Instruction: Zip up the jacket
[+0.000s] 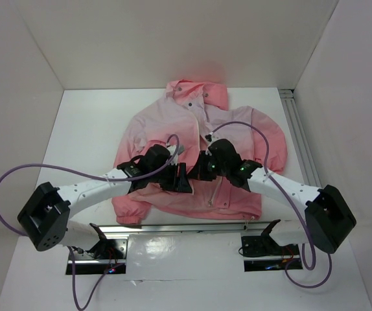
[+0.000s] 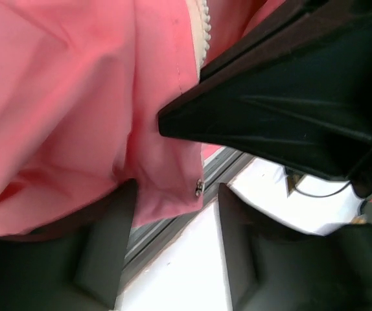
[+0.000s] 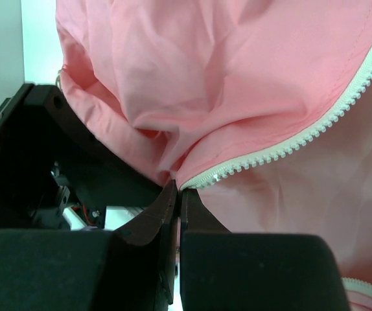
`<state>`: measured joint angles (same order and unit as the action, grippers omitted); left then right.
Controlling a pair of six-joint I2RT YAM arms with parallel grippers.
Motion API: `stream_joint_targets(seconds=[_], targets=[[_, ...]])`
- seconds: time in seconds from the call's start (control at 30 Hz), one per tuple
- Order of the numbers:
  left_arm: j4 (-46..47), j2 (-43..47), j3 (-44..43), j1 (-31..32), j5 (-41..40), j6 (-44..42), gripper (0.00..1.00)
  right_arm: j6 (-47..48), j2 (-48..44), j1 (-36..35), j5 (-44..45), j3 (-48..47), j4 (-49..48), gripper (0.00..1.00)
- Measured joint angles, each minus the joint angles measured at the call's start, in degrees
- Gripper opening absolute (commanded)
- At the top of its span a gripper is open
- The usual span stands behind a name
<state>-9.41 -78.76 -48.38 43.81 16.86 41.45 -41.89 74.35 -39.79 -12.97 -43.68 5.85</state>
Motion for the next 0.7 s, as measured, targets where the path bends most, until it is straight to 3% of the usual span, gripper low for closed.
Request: stream_joint_targets(seconds=[0.1, 0.13, 0.23, 0.27, 0.37, 0.47, 0.6, 0.7], targets=[[1.36, -0.13, 0.35, 0.00, 0.42, 1.20, 0.48, 0.02, -0.02, 0.00, -0.07, -0.26, 0.07, 0.00], [1.75, -0.24, 0.42, 0.00, 0.52, 1.51, 0.39, 0.02, -0.02, 0.00, -0.11, -0.35, 0.07, 0.00], [2.80, -0.94, 0.42, 0.00, 1.18, 2.32, 0.42, 0.00, -0.02, 0.00, -0.13, -0.42, 0.11, 0.00], [3.10, -1.16, 0.42, 0.00, 1.40, 2.29, 0.51, 0.02, -0.02, 0.00, -0.13, -0.42, 0.15, 0.00], [3.72, -1.90, 0.42, 0.00, 2.25, 2.23, 0.60, 0.02, -0.02, 0.00, -0.20, -0.46, 0.33, 0.00], [3.80, -2.08, 0.42, 0.00, 2.84, 2.38, 0.60, 0.00, -0.02, 0.00, -0.35, -0.46, 0.74, 0.00], [3.93, -2.08, 0.63, 0.00, 2.91, 2.51, 0.51, 0.02, -0.02, 0.00, -0.37, -0.57, 0.98, 0.00], [4.00, -2.08, 0.85, 0.00, 2.89, 2.47, 0.54, 0.00, -0.02, 0.00, -0.52, -0.63, 1.14, 0.00]])
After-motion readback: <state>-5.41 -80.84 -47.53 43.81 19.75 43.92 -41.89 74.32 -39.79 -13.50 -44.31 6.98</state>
